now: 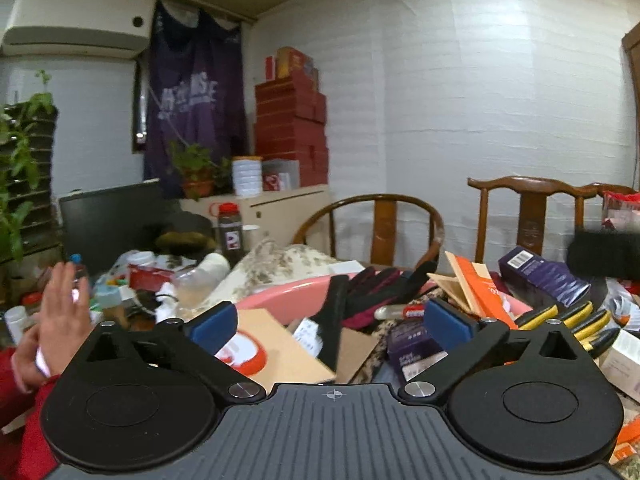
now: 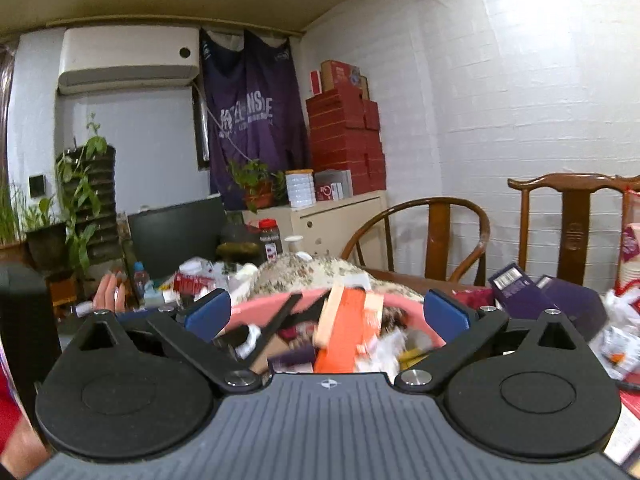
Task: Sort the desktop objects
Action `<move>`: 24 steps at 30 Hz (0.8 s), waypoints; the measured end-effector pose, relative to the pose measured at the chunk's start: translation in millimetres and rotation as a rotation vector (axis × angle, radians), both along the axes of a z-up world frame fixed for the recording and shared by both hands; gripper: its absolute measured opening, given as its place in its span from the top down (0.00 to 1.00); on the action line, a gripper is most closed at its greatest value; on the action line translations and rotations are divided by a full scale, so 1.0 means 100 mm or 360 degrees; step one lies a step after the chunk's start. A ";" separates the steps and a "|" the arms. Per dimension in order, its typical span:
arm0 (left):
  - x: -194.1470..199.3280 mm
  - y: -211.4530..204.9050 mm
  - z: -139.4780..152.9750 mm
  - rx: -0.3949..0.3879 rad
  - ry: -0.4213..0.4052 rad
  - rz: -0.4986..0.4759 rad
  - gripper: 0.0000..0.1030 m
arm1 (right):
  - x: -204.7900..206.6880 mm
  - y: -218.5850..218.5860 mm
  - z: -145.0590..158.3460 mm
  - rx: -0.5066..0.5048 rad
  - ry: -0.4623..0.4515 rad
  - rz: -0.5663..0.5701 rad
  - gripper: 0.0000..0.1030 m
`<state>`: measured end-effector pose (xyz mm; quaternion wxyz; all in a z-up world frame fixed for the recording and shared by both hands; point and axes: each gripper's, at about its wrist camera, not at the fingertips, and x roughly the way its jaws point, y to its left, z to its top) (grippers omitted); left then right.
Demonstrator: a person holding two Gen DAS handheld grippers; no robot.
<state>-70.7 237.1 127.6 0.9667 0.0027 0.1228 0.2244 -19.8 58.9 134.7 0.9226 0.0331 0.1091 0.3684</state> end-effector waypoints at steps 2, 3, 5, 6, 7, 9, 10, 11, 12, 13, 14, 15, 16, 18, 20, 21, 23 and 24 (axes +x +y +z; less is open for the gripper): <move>-0.10 -0.04 0.00 0.0003 0.0003 0.0013 0.00 | -0.14 -0.07 -0.07 -0.0032 -0.0022 0.0001 0.01; -0.15 -0.06 0.00 -0.0001 0.0005 0.0021 0.00 | -0.22 -0.10 -0.11 -0.0043 -0.0037 -0.0002 0.01; -0.25 -0.10 -0.02 -0.0015 0.0013 0.0040 0.00 | -0.35 -0.14 -0.18 -0.0068 -0.0054 0.0012 0.01; -0.29 -0.11 -0.04 -0.0026 0.0023 0.0044 0.00 | -0.41 -0.16 -0.22 -0.0084 -0.0058 0.0011 0.01; -0.34 -0.13 -0.06 -0.0034 0.0033 0.0043 0.00 | -0.46 -0.16 -0.27 -0.0101 -0.0054 0.0002 0.01; -0.43 -0.15 -0.12 -0.0044 0.0054 0.0051 0.00 | -0.54 -0.17 -0.34 -0.0130 -0.0039 0.0000 0.01; -0.47 -0.16 -0.14 -0.0045 0.0063 0.0056 0.00 | -0.58 -0.16 -0.38 -0.0149 -0.0029 -0.0003 0.01; -0.51 -0.16 -0.16 -0.0051 0.0070 0.0063 0.00 | -0.60 -0.16 -0.41 -0.0160 -0.0023 -0.0007 0.01; -0.56 -0.17 -0.19 -0.0062 0.0075 0.0068 0.00 | -0.64 -0.15 -0.44 -0.0166 -0.0019 -0.0008 0.01; -0.61 -0.17 -0.23 -0.0072 0.0083 0.0072 0.00 | -0.66 -0.14 -0.48 -0.0176 -0.0013 -0.0013 0.01; -0.65 -0.17 -0.26 -0.0079 0.0093 0.0072 0.00 | -0.69 -0.14 -0.50 -0.0181 -0.0003 -0.0016 0.01; -0.70 -0.18 -0.29 -0.0084 0.0103 0.0074 0.00 | -0.71 -0.13 -0.52 -0.0179 0.0013 -0.0016 0.01; -0.73 -0.18 -0.32 -0.0086 0.0110 0.0079 0.00 | -0.73 -0.13 -0.54 -0.0179 0.0026 -0.0013 0.01; -0.80 -0.19 -0.39 -0.0094 0.0129 0.0094 0.00 | -0.79 -0.12 -0.60 -0.0182 0.0038 -0.0019 0.01; -0.86 -0.18 -0.47 -0.0112 0.0152 0.0096 0.00 | -0.85 -0.10 -0.65 -0.0211 0.0035 -0.0024 0.01; -0.90 -0.18 -0.50 -0.0124 0.0155 0.0098 0.00 | -0.89 -0.10 -0.69 -0.0228 0.0030 -0.0026 0.01; -0.95 -0.16 -0.56 -0.0146 0.0165 0.0114 0.00 | -0.93 -0.09 -0.74 -0.0247 0.0025 -0.0028 0.01; -0.97 -0.15 -0.58 -0.0154 0.0170 0.0121 0.00 | -0.94 -0.08 -0.76 -0.0259 0.0026 -0.0028 0.01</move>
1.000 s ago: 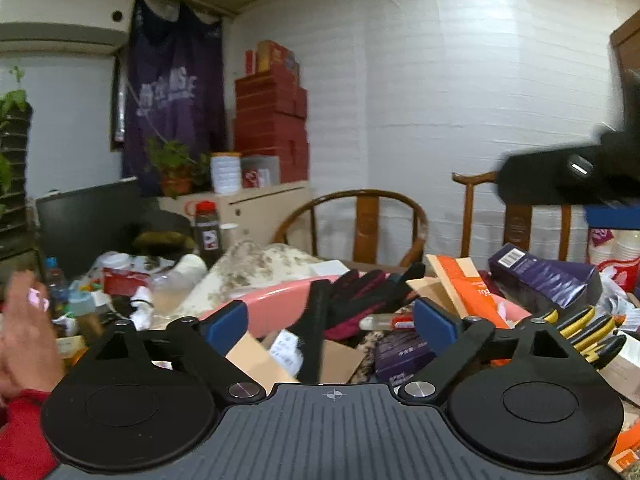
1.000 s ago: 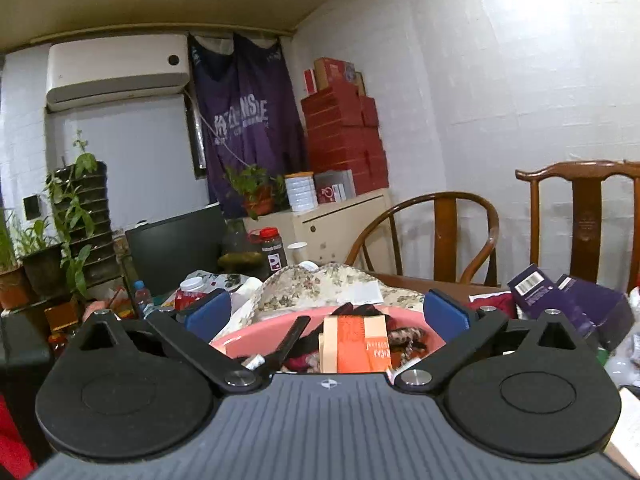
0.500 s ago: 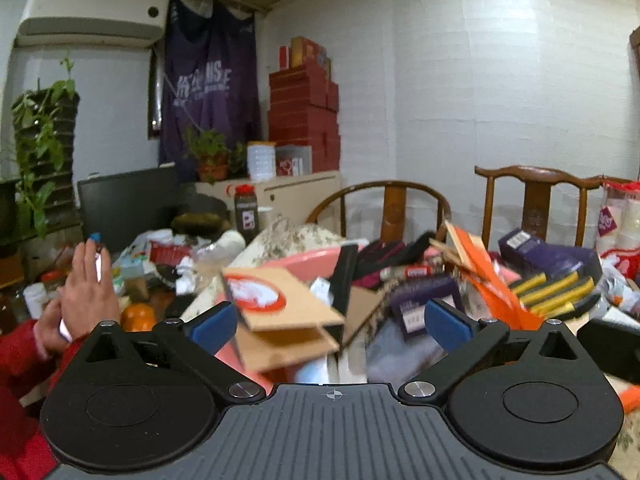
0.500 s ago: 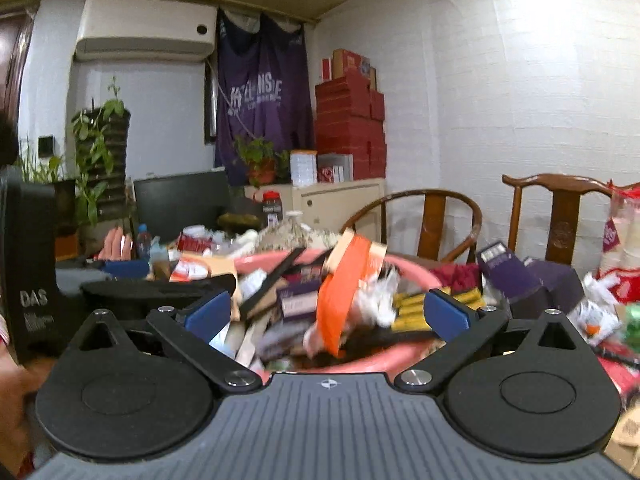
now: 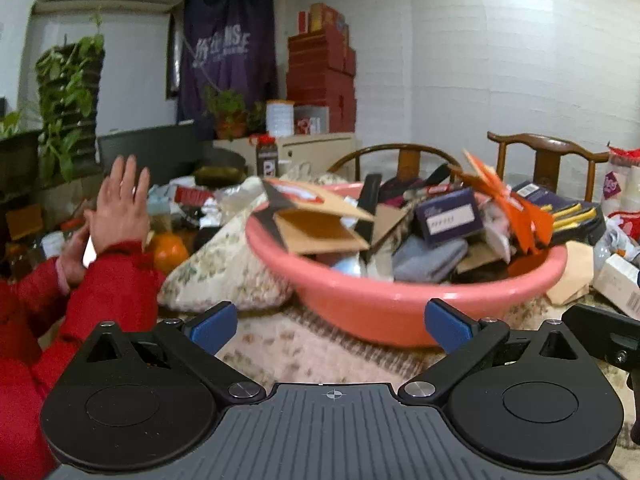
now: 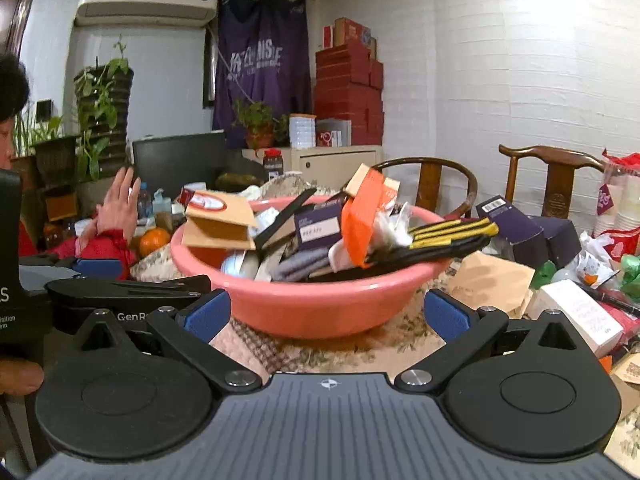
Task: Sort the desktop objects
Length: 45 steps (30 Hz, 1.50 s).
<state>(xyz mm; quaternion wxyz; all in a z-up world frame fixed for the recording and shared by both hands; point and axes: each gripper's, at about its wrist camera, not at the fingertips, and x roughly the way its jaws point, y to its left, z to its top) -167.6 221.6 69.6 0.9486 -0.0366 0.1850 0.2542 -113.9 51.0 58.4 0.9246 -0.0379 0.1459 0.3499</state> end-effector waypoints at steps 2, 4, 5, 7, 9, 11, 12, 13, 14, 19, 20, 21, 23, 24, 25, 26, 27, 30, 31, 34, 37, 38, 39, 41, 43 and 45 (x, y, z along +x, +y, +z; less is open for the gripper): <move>-0.03 0.01 -0.04 -0.0009 0.0007 0.0007 0.00 | -0.04 0.02 -0.03 -0.0011 -0.0009 -0.0001 0.01; -0.04 0.01 -0.08 -0.0012 0.0015 0.0010 0.00 | -0.08 0.04 -0.06 -0.0022 -0.0030 -0.0004 0.01; -0.05 0.01 -0.10 -0.0014 0.0021 0.0006 0.00 | -0.09 0.04 -0.08 -0.0027 -0.0036 -0.0008 0.01; -0.03 0.00 -0.13 -0.0021 0.0027 0.0003 0.00 | -0.11 0.05 -0.12 -0.0034 -0.0040 -0.0006 0.01; -0.02 -0.01 -0.18 -0.0020 0.0037 0.0001 0.00 | -0.11 0.06 -0.14 -0.0027 -0.0038 -0.0012 0.01; -0.01 -0.01 -0.22 -0.0021 0.0045 0.0004 0.00 | -0.09 0.07 -0.16 -0.0031 -0.0027 -0.0014 0.01; 0.00 -0.01 -0.24 -0.0026 0.0049 0.0003 0.00 | -0.09 0.08 -0.17 -0.0035 -0.0025 -0.0018 0.01; 0.01 -0.01 -0.26 -0.0032 0.0054 -0.0001 0.00 | -0.08 0.08 -0.18 -0.0040 -0.0025 -0.0024 0.01; 0.02 -0.01 -0.28 -0.0038 0.0057 -0.0003 0.00 | -0.08 0.08 -0.20 -0.0046 -0.0024 -0.0029 0.01; 0.06 -0.04 -0.36 -0.0057 0.0073 -0.0021 0.00 | -0.02 0.09 -0.27 -0.0053 -0.0004 -0.0051 0.01; 0.07 -0.05 -0.37 -0.0061 0.0077 -0.0030 0.00 | -0.01 0.08 -0.28 -0.0052 -0.0004 -0.0059 0.01; 0.08 -0.06 -0.38 -0.0067 0.0080 -0.0043 0.00 | 0.00 0.07 -0.29 -0.0051 -0.0003 -0.0065 0.01; 0.09 -0.08 -0.39 -0.0079 0.0083 -0.0066 0.00 | 0.03 0.05 -0.31 -0.0041 0.0008 -0.0078 0.01; 0.10 -0.09 -0.40 -0.0085 0.0088 -0.0071 0.00 | 0.04 0.05 -0.32 -0.0036 0.0018 -0.0081 0.01; 0.11 -0.10 -0.40 -0.0087 0.0089 -0.0070 0.00 | 0.05 0.04 -0.32 -0.0031 0.0024 -0.0085 0.01; 0.11 -0.11 -0.41 -0.0082 0.0089 -0.0068 0.00 | 0.06 0.03 -0.33 -0.0023 0.0026 -0.0093 0.01; 0.12 -0.12 -0.41 -0.0075 0.0089 -0.0063 0.00 | 0.06 0.02 -0.34 -0.0018 0.0024 -0.0097 0.01; 0.14 -0.14 -0.42 -0.0052 0.0089 -0.0045 0.00 | 0.06 0.01 -0.36 -0.0030 0.0005 -0.0101 0.01; 0.15 -0.14 -0.42 -0.0050 0.0090 -0.0044 0.00 | 0.07 0.01 -0.36 -0.0031 -0.0002 -0.0102 0.01; 0.16 -0.16 -0.43 -0.0042 0.0090 -0.0046 0.00 | 0.08 0.00 -0.37 -0.0021 0.0003 -0.0097 0.01; 0.18 -0.17 -0.45 -0.0042 0.0091 -0.0056 0.00 | 0.09 0.01 -0.38 -0.0020 0.0007 -0.0098 0.01; 0.19 -0.17 -0.45 -0.0040 0.0095 -0.0062 0.00 | 0.10 0.01 -0.39 -0.0021 0.0009 -0.0099 0.01; 0.20 -0.18 -0.46 -0.0038 0.0099 -0.0061 0.00 | 0.11 0.01 -0.39 -0.0021 0.0011 -0.0099 0.01; 0.21 -0.19 -0.47 -0.0033 0.0105 -0.0064 0.00 | 0.12 0.01 -0.40 -0.0018 0.0017 -0.0100 0.01; 0.22 -0.19 -0.48 -0.0038 0.0109 -0.0068 0.00 | 0.13 0.01 -0.42 -0.0017 0.0026 -0.0103 0.01; 0.23 -0.19 -0.50 -0.0045 0.0109 -0.0069 0.00 | 0.15 0.00 -0.43 -0.0018 0.0031 -0.0112 0.01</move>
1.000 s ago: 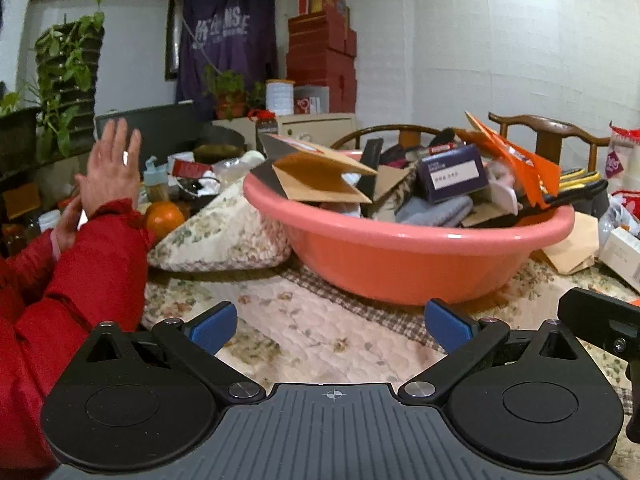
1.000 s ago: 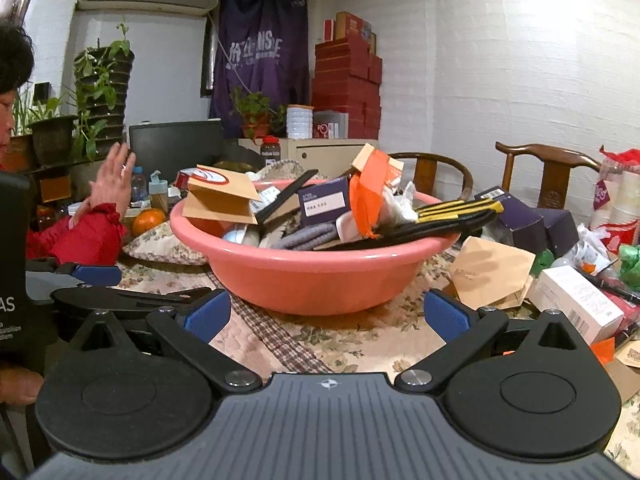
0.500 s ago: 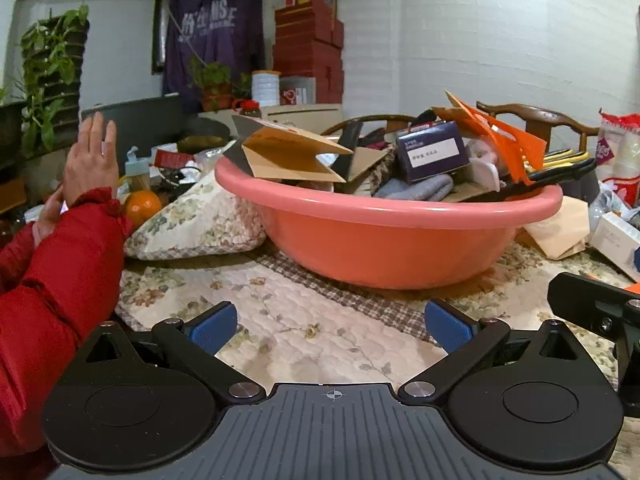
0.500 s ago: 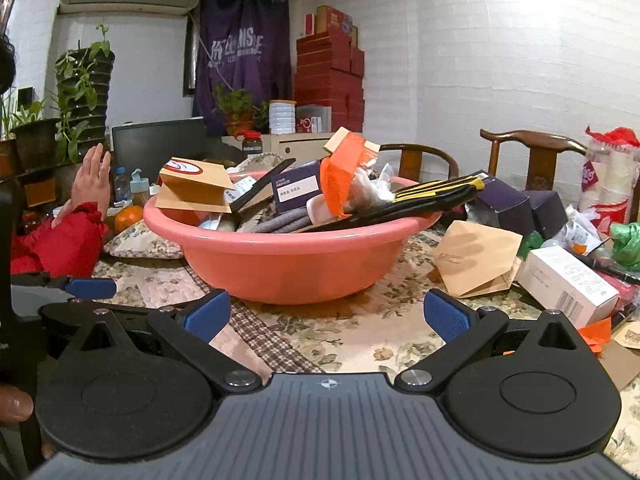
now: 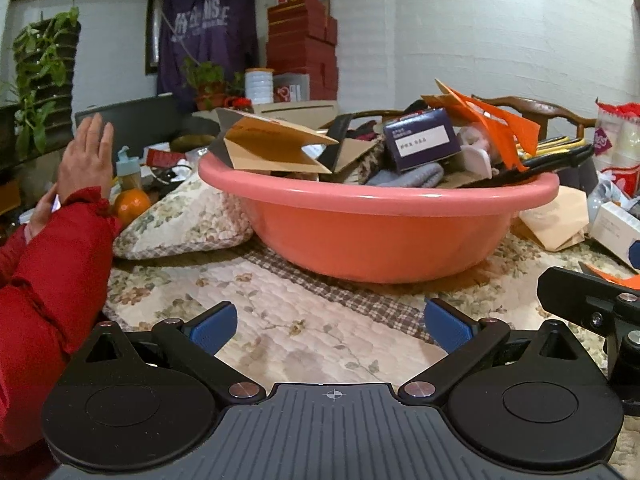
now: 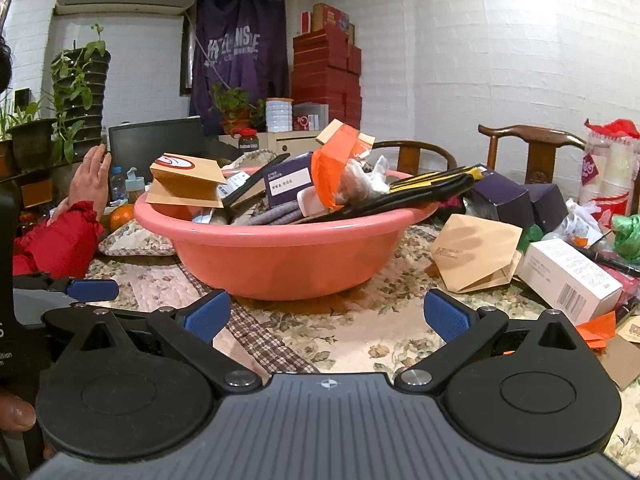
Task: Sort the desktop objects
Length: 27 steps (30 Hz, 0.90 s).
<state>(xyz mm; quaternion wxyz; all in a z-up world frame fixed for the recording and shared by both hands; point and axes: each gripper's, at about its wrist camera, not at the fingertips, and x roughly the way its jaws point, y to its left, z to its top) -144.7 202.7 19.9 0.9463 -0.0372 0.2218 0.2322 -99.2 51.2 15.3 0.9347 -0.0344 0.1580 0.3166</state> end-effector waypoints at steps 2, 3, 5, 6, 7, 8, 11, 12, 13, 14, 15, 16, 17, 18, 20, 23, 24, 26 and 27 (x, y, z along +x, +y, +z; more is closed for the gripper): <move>0.01 0.00 -0.01 -0.0008 0.0000 -0.0003 0.00 | 0.01 0.00 -0.01 -0.0001 0.0003 -0.0005 0.01; 0.01 0.00 -0.02 -0.0014 -0.0001 -0.0007 0.00 | 0.02 0.00 -0.01 -0.0001 0.0004 -0.0008 0.01; 0.02 0.00 -0.02 -0.0013 0.0002 -0.0008 0.00 | 0.02 0.00 -0.02 -0.0001 0.0006 -0.0010 0.01; 0.03 0.00 -0.02 -0.0011 0.0004 -0.0007 0.00 | 0.03 0.00 -0.02 -0.0001 0.0008 -0.0012 0.01; 0.03 0.00 -0.02 -0.0012 0.0003 -0.0007 0.00 | 0.03 0.00 -0.02 0.0000 0.0008 -0.0014 0.01; 0.03 0.00 -0.02 -0.0011 0.0002 -0.0007 0.00 | 0.03 0.00 -0.02 0.0000 0.0008 -0.0015 0.01; 0.03 0.00 -0.02 -0.0004 0.0003 -0.0002 0.00 | 0.04 0.00 -0.02 -0.0007 0.0004 -0.0018 0.01; 0.03 -0.01 -0.01 -0.0004 0.0002 -0.0002 0.00 | 0.04 0.00 -0.02 -0.0008 0.0004 -0.0019 0.01; 0.03 0.00 -0.01 -0.0005 0.0002 0.0000 0.00 | 0.04 0.00 -0.01 -0.0010 0.0002 -0.0020 0.01; 0.03 0.00 -0.01 -0.0006 0.0003 0.0001 0.00 | 0.03 0.00 -0.01 -0.0015 0.0001 -0.0024 0.01; 0.03 0.00 -0.01 -0.0006 0.0005 0.0001 0.00 | 0.03 0.00 -0.01 -0.0020 0.0001 -0.0029 0.01; 0.03 0.00 -0.01 -0.0009 0.0008 0.0002 0.00 | 0.03 0.00 -0.01 -0.0020 0.0002 -0.0033 0.01; 0.03 0.00 -0.01 -0.0009 0.0007 0.0003 0.00 | 0.04 0.00 -0.02 -0.0020 0.0003 -0.0034 0.01; 0.03 -0.01 -0.01 0.0001 0.0004 0.0006 0.00 | 0.04 0.00 -0.02 -0.0021 0.0007 -0.0034 0.01; 0.02 -0.03 -0.01 0.0031 0.0002 0.0021 0.00 | 0.04 0.00 -0.03 -0.0023 0.0007 -0.0042 0.01; 0.02 -0.04 -0.01 0.0069 -0.0005 0.0046 0.00 | 0.05 0.00 -0.04 -0.0030 0.0009 -0.0042 0.01; 0.03 -0.04 -0.01 0.0068 -0.0002 0.0047 0.00 | 0.05 0.00 -0.05 -0.0031 0.0010 -0.0043 0.01; 0.03 -0.03 -0.02 0.0055 0.0001 0.0038 0.00 | 0.06 0.00 -0.05 -0.0030 0.0016 -0.0041 0.01; 0.04 -0.03 -0.02 0.0052 0.0004 0.0037 0.00 | 0.06 0.00 -0.06 -0.0033 0.0018 -0.0041 0.01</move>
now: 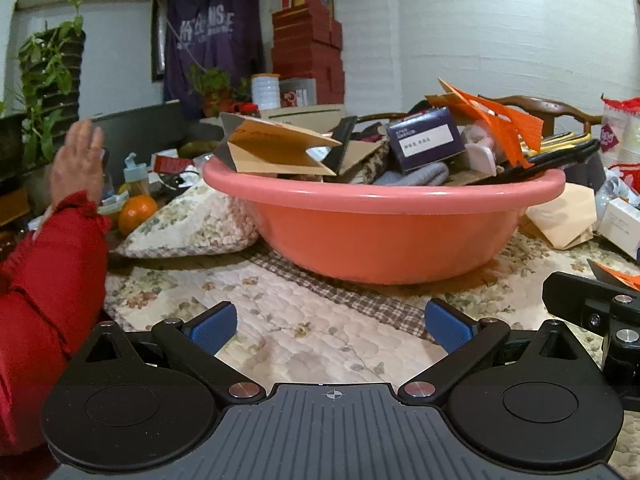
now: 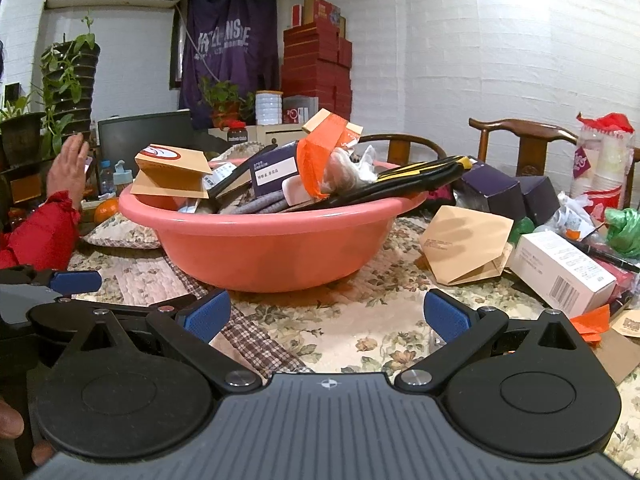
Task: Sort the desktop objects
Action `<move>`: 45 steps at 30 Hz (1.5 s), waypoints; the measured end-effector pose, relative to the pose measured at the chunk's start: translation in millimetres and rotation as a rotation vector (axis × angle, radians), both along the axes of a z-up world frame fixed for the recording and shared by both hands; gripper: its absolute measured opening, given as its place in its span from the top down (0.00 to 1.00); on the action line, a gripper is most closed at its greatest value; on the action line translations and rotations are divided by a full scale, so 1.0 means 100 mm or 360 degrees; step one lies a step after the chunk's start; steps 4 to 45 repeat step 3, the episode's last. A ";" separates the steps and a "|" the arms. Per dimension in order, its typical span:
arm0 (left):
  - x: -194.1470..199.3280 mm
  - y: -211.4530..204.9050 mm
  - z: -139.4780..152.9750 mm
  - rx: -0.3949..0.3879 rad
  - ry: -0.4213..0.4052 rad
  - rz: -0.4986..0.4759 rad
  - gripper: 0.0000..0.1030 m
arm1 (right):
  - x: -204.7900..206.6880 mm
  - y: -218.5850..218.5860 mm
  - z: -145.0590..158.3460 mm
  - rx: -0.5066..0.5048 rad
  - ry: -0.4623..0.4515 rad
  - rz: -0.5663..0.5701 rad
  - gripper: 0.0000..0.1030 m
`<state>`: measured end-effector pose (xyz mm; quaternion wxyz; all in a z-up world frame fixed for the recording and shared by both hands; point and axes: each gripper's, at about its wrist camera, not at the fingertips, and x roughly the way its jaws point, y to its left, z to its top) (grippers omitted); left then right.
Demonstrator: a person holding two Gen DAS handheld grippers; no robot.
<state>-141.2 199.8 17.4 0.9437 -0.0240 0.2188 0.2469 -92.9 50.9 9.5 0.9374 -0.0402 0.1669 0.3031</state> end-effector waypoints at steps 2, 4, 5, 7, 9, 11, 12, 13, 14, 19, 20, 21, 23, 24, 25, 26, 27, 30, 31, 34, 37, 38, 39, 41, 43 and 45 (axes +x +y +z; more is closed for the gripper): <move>0.00 0.00 -0.01 -0.0002 -0.0001 0.0001 0.00 | 0.00 0.00 -0.01 -0.0002 0.0001 -0.0002 0.01; 0.00 0.00 -0.01 -0.0006 -0.0002 0.0000 0.00 | 0.01 0.01 0.00 -0.0002 0.0005 -0.0001 0.01; 0.00 0.00 -0.01 -0.0006 -0.0002 0.0000 0.00 | 0.01 0.01 0.00 -0.0002 0.0005 -0.0001 0.01; 0.00 0.00 -0.01 -0.0006 -0.0002 0.0000 0.00 | 0.01 0.01 0.00 -0.0002 0.0005 -0.0001 0.01; 0.00 0.00 -0.01 -0.0006 -0.0002 0.0000 0.00 | 0.01 0.01 0.00 -0.0002 0.0005 -0.0001 0.01; 0.00 0.00 -0.01 -0.0006 -0.0002 0.0000 0.00 | 0.01 0.01 0.00 -0.0002 0.0005 -0.0001 0.01; 0.00 0.00 -0.01 -0.0006 -0.0002 0.0000 0.00 | 0.01 0.01 0.00 -0.0002 0.0005 -0.0001 0.01; 0.00 0.00 -0.01 -0.0006 -0.0002 0.0000 0.00 | 0.01 0.01 0.00 -0.0002 0.0005 -0.0001 0.01; 0.00 0.00 -0.01 -0.0006 -0.0002 0.0000 0.00 | 0.01 0.01 0.00 -0.0002 0.0005 -0.0001 0.01; 0.00 0.00 -0.01 -0.0006 -0.0002 0.0000 0.00 | 0.01 0.01 0.00 -0.0002 0.0005 -0.0001 0.01; 0.00 0.00 -0.01 -0.0006 -0.0002 0.0000 0.00 | 0.01 0.01 0.00 -0.0002 0.0005 -0.0001 0.01; 0.00 0.00 -0.01 -0.0006 -0.0002 0.0000 0.00 | 0.01 0.01 0.00 -0.0002 0.0005 -0.0001 0.01; 0.00 0.00 -0.01 -0.0006 -0.0002 0.0000 0.00 | 0.01 0.01 0.00 -0.0002 0.0005 -0.0001 0.01; 0.00 0.00 -0.01 -0.0006 -0.0002 0.0000 0.00 | 0.01 0.01 0.00 -0.0002 0.0005 -0.0001 0.01; 0.00 0.00 -0.01 -0.0006 -0.0002 0.0000 0.00 | 0.01 0.01 0.00 -0.0002 0.0005 -0.0001 0.01; 0.00 0.00 -0.01 -0.0006 -0.0002 0.0000 0.00 | 0.01 0.01 0.00 -0.0002 0.0005 -0.0001 0.01; 0.00 0.00 -0.01 -0.0006 -0.0002 0.0000 0.00 | 0.01 0.01 0.00 -0.0002 0.0005 -0.0001 0.01; 0.00 0.00 -0.01 -0.0006 -0.0002 0.0000 0.00 | 0.01 0.01 0.00 -0.0002 0.0005 -0.0001 0.01; 0.00 0.00 -0.01 -0.0006 -0.0002 0.0000 0.00 | 0.01 0.01 0.00 -0.0002 0.0005 -0.0001 0.01; 0.00 0.00 -0.01 -0.0006 -0.0002 0.0000 0.00 | 0.01 0.01 0.00 -0.0002 0.0005 -0.0001 0.01; 0.00 0.00 -0.01 -0.0006 -0.0002 0.0000 0.00 | 0.01 0.01 0.00 -0.0002 0.0005 -0.0001 0.01; 0.00 0.00 -0.01 -0.0006 -0.0002 0.0000 0.00 | 0.01 0.01 0.00 -0.0002 0.0005 -0.0001 0.01; 0.00 0.00 -0.01 -0.0006 -0.0002 0.0000 0.00 | 0.01 0.01 0.00 -0.0002 0.0005 -0.0001 0.01; 0.00 0.00 -0.01 -0.0006 -0.0002 0.0000 0.00 | 0.01 0.01 0.00 -0.0002 0.0005 -0.0001 0.01; 0.00 0.00 -0.01 -0.0006 -0.0002 0.0000 0.00 | 0.01 0.01 0.00 -0.0002 0.0005 -0.0001 0.01; 0.00 0.00 -0.01 -0.0006 -0.0002 0.0000 0.00 | 0.01 0.01 0.00 -0.0002 0.0005 -0.0001 0.01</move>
